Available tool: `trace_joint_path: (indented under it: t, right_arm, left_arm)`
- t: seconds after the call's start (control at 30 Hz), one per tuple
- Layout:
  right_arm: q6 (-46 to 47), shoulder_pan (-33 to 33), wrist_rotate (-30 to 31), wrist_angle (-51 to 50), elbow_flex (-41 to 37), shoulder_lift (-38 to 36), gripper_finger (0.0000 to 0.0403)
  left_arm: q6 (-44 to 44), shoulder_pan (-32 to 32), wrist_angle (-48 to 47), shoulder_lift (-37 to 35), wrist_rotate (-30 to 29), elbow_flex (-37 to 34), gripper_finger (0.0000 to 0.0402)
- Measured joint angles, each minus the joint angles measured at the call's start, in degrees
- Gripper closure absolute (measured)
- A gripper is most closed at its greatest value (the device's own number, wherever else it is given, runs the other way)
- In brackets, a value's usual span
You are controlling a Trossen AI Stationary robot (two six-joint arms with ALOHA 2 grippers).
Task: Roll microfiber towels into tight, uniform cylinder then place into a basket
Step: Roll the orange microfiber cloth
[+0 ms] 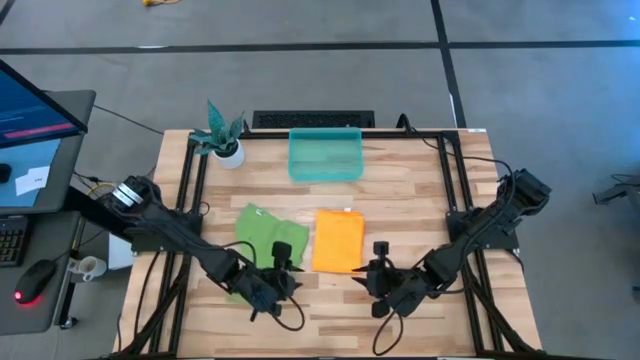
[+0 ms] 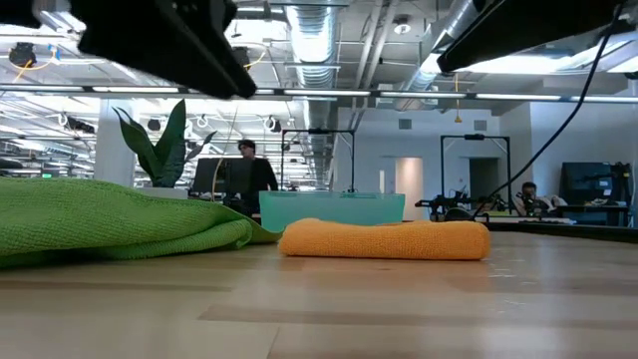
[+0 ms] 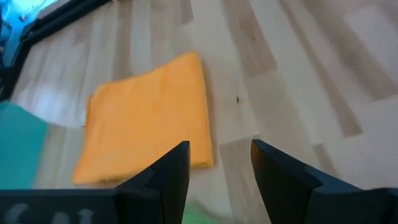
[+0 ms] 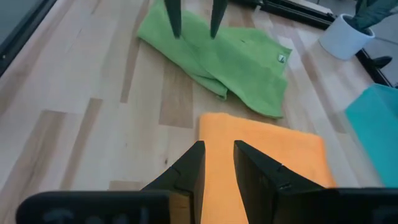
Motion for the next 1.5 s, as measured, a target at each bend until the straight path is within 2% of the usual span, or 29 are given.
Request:
trace_joint_path:
  t: [0.13,0.27,0.47,0.6,0.73,0.83,0.97,1.1,1.3,1.5]
  right_arm:
    - [0.7,0.0,0.0,0.0,0.0,0.0,0.0286]
    - [0.7,0.0,0.0,0.0,0.0,0.0,0.0253]
    - [0.7,0.0,-2.3,-0.1,0.0,0.3,0.0195]
    - [-1.3,-0.4,-2.8,-0.2,0.0,3.2,0.0174]
    - [-2.5,-1.8,-2.8,-0.2,0.0,6.9,0.0170]
    - [-2.6,-3.0,-3.4,-0.1,0.0,8.5,0.0172]
    - [-1.8,-4.5,-8.4,-0.1,0.1,8.8,0.0175]
    - [1.1,-5.4,-10.0,-1.2,0.1,8.8,0.0176]
    - [2.2,-6.2,-13.2,-1.9,0.1,10.5,0.0176]
    - [3.8,-7.6,-13.6,-4.9,0.1,11.4,0.0176]
  left_arm:
    - [4.2,0.7,3.0,2.8,0.0,0.0,0.0238]
    - [6.7,2.0,6.7,5.1,0.0,0.0,0.0238]
    - [5.2,4.7,6.8,6.3,0.8,0.0,0.0238]
    - [3.2,5.9,7.9,6.2,3.4,0.0,0.0238]
    - [5.3,6.3,11.3,7.2,7.6,0.0,0.0238]
    - [6.9,6.5,13.6,8.5,7.7,0.2,0.0238]
    - [8.4,7.0,14.9,11.0,6.9,0.3,0.0238]
    - [8.8,8.1,16.8,13.5,6.3,0.5,0.0238]
    - [8.7,10.0,16.7,16.4,5.7,0.5,0.0238]
    - [6.4,11.2,15.4,16.5,6.4,0.5,0.0238]
